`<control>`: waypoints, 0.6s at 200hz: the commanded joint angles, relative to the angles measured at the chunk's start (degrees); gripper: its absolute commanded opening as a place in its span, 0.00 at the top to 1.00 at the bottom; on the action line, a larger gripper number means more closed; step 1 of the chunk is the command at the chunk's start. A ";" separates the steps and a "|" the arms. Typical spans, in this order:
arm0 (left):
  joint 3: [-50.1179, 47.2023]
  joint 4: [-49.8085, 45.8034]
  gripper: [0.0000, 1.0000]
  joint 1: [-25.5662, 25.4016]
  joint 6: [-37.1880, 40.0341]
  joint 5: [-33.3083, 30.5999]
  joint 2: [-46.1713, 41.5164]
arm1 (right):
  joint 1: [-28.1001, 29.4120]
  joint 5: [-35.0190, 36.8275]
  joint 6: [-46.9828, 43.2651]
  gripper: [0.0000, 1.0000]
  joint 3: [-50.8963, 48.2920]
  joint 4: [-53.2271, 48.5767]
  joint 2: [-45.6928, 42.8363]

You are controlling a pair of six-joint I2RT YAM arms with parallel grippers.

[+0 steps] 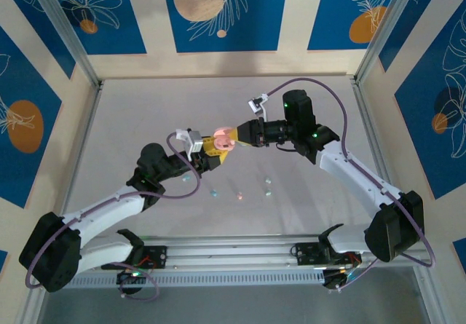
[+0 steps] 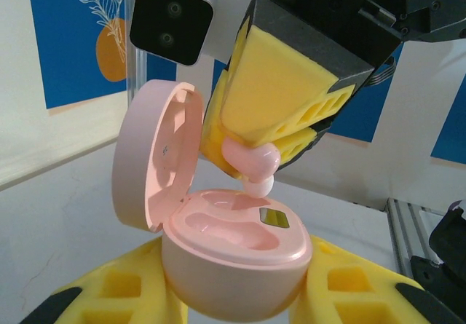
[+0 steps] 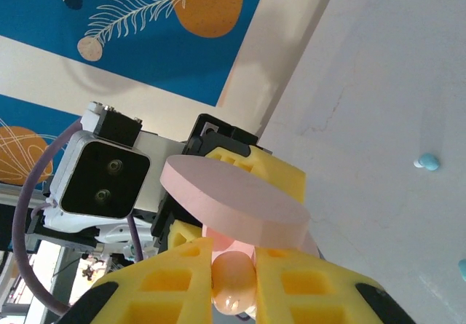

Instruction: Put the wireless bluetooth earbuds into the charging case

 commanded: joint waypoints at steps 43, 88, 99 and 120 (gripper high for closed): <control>1.88 3.45 0.71 -0.22 -1.33 1.71 0.46 | 1.48 2.36 -1.17 0.80 2.17 -0.82 1.51; 1.53 4.62 0.71 -0.28 -1.98 1.43 0.37 | 1.96 4.77 -5.11 0.76 4.10 -6.92 1.65; 1.44 4.83 0.71 -0.28 -1.96 1.20 0.22 | 2.05 5.43 -5.58 0.76 4.29 -7.85 1.46; 1.42 4.92 0.71 -0.22 -2.08 1.04 0.19 | 2.35 6.98 -6.94 0.74 5.33 -10.29 1.46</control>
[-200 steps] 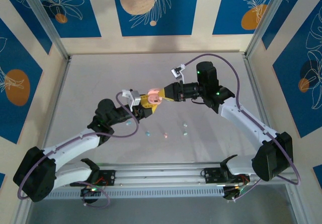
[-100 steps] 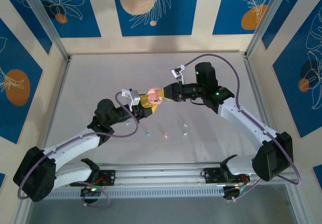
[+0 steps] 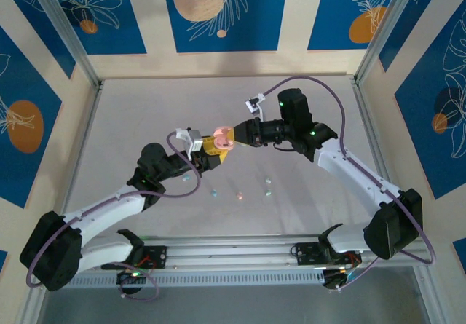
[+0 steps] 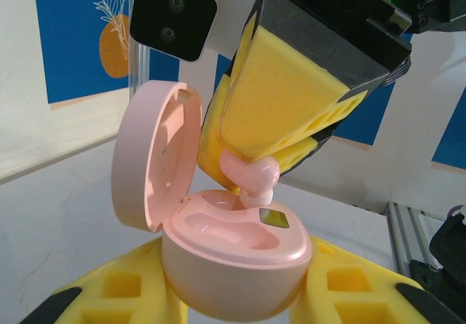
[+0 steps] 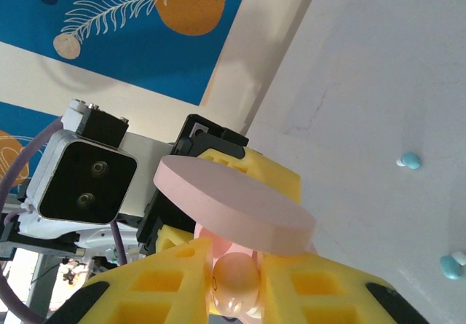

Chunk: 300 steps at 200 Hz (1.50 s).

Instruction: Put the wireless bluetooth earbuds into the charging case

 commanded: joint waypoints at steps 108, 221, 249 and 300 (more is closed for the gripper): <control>1.40 2.77 0.71 -0.29 0.04 0.62 -0.81 | 1.40 8.10 -4.35 0.56 5.04 -9.78 -1.19; 1.42 0.63 0.71 -0.26 1.42 -1.30 -1.97 | 0.40 10.97 -6.18 0.46 4.24 -9.77 -6.11; 1.26 -0.12 0.71 -0.29 1.74 -3.11 -2.66 | -0.90 17.32 -6.01 0.47 1.56 -9.13 -10.07; 2.92 -0.90 0.72 -0.31 1.14 -6.46 -2.48 | -9.76 16.48 0.21 0.59 -10.50 -0.92 -17.21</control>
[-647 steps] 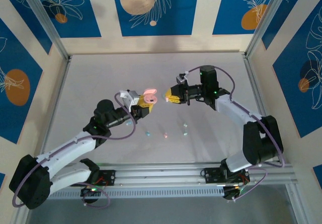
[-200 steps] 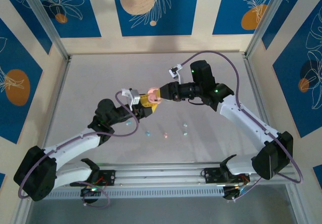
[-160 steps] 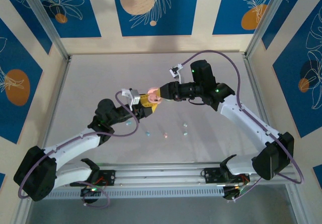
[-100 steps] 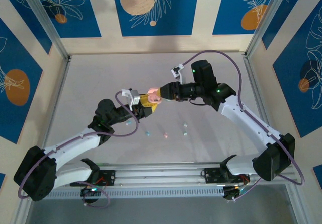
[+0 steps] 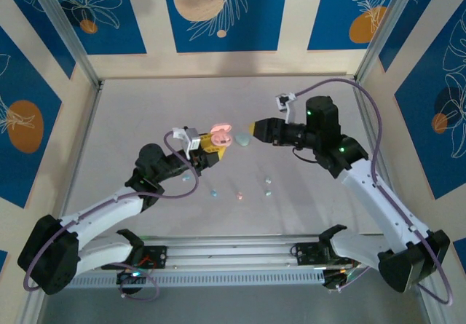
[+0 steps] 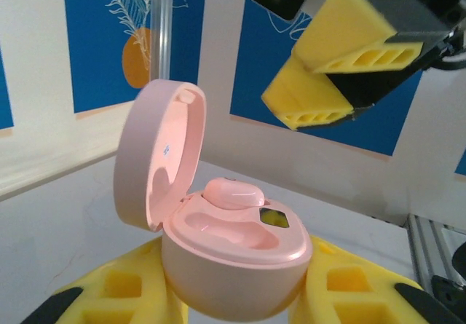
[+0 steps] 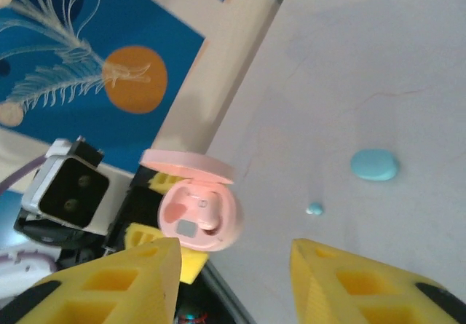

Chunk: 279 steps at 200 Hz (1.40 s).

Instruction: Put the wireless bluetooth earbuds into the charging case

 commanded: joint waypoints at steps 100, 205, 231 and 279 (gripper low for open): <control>7.47 -8.24 0.72 -0.17 1.66 -11.08 -3.06 | -12.27 -4.54 -1.96 0.71 -13.96 -6.20 9.62; 5.93 -12.37 0.73 -0.15 4.75 -13.29 -7.19 | -0.42 6.26 -7.85 0.66 -7.89 -17.61 20.11; 3.73 -12.83 0.73 -0.20 6.12 -14.44 -10.39 | 4.32 9.02 -9.57 0.66 -3.02 -21.22 25.56; 2.20 -15.23 0.73 0.06 8.82 -15.05 -13.49 | 12.35 14.18 -8.81 0.65 3.19 -26.43 33.22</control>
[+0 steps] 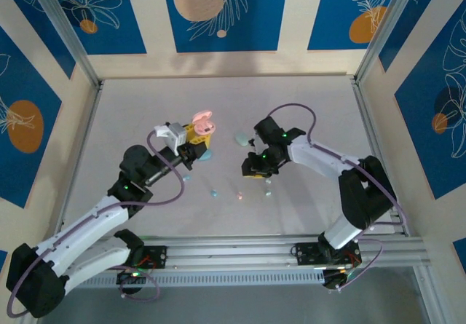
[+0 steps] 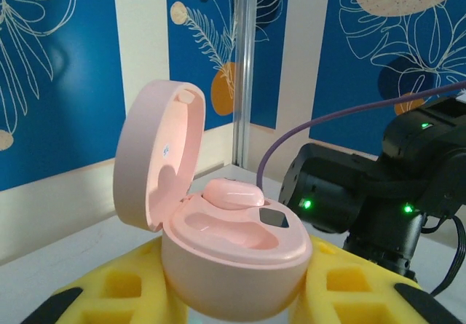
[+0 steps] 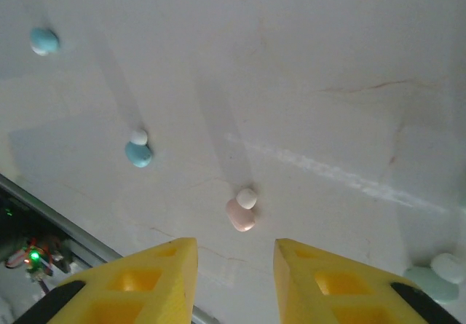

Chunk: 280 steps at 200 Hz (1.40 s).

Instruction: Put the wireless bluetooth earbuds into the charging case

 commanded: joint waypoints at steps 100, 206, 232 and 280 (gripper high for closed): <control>-2.56 0.17 0.72 0.07 3.16 -1.00 -2.94 | 11.34 5.34 1.21 0.53 6.29 -8.91 11.97; -3.24 0.74 0.72 0.26 3.87 -1.88 -2.86 | 13.14 16.77 0.17 0.54 8.93 -13.21 16.17; -3.24 0.82 0.72 0.34 3.90 -1.88 -2.60 | 12.62 18.55 -0.45 0.55 8.99 -13.85 15.37; -3.24 0.67 0.72 0.42 3.87 -1.62 -2.42 | 11.40 22.71 -1.18 0.56 8.83 -14.42 14.47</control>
